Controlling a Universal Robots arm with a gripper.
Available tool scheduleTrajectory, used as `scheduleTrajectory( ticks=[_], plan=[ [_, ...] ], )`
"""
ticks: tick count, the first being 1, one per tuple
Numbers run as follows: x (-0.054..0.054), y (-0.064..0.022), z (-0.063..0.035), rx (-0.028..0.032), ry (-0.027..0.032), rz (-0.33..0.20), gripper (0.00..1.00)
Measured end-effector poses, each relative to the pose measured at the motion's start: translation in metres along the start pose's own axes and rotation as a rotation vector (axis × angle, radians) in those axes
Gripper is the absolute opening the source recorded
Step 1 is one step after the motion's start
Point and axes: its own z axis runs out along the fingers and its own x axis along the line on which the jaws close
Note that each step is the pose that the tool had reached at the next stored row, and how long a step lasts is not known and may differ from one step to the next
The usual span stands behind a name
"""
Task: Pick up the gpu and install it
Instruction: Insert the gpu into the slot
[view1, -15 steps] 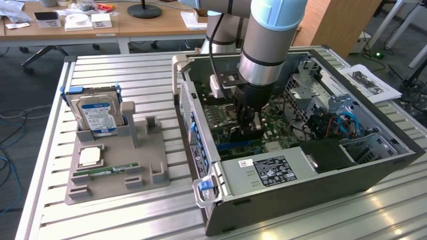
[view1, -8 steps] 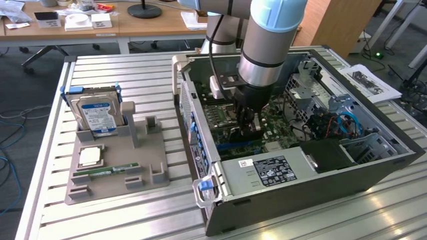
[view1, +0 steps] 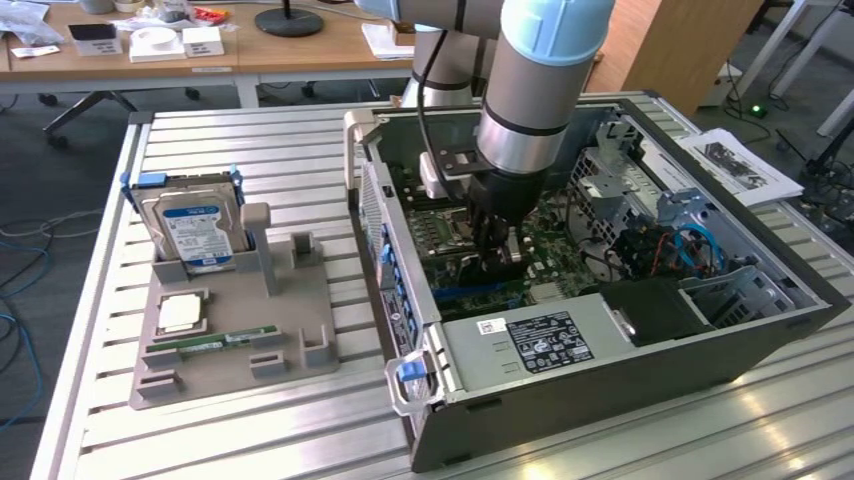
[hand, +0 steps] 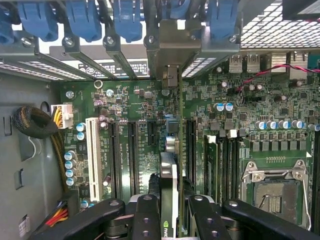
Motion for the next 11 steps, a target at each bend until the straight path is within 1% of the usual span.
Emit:
scheduleTrajectory(
  ticks=[6, 11],
  plan=[
    [0.0, 0.0003, 0.0021, -0.0003, 0.0005, 0.001, 0.27],
    [0.0, 0.0004, 0.003, 0.0001, -0.0003, 0.001, 0.27]
  ],
)
